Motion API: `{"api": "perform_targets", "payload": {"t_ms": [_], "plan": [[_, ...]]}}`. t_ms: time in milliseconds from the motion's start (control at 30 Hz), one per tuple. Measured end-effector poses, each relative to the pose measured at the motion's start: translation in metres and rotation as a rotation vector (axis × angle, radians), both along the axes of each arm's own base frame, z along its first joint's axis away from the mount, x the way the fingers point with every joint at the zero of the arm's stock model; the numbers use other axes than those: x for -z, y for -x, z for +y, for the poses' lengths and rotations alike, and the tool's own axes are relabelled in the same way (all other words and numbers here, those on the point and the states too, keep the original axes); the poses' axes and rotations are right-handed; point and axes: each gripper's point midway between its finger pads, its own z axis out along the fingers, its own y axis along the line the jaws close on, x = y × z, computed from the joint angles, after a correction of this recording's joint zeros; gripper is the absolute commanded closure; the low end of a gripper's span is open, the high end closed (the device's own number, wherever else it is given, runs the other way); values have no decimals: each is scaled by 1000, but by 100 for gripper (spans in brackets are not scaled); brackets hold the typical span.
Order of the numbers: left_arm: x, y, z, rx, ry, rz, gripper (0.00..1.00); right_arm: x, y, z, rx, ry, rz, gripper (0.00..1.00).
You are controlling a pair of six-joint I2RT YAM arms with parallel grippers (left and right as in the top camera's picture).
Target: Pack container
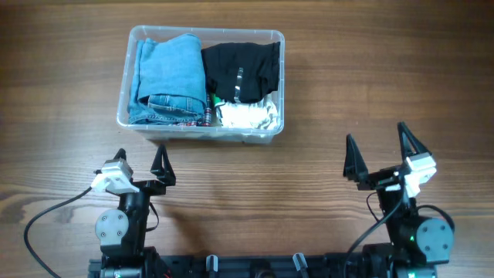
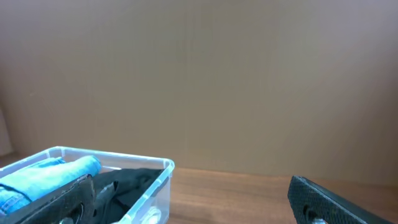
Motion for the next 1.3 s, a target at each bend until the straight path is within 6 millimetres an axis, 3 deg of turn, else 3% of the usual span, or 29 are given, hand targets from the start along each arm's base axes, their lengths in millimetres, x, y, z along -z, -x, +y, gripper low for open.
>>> {"api": "perform_targets", "payload": {"t_ms": [133,300,367,500,633,767,967,1300], "plan": [[0,0,0,0,0,0,0,23,2,0,0,0,-2,0],[0,0,0,0,0,0,0,29,1,0,1,0,7,0],[0,0,0,0,0,0,0,52,-5,0,1,4,55,0],[0,0,0,0,0,0,0,71,-9,1,0,7,96,0],[0,0,0,0,0,0,0,103,-10,5,-25,18,211,0],[0,0,0,0,0,0,0,104,-11,4,-17,43,209,0],[0,0,0,0,0,0,0,104,-14,-19,77,52,207,0],[0,0,0,0,0,0,0,104,-14,-19,80,58,205,0]]}}
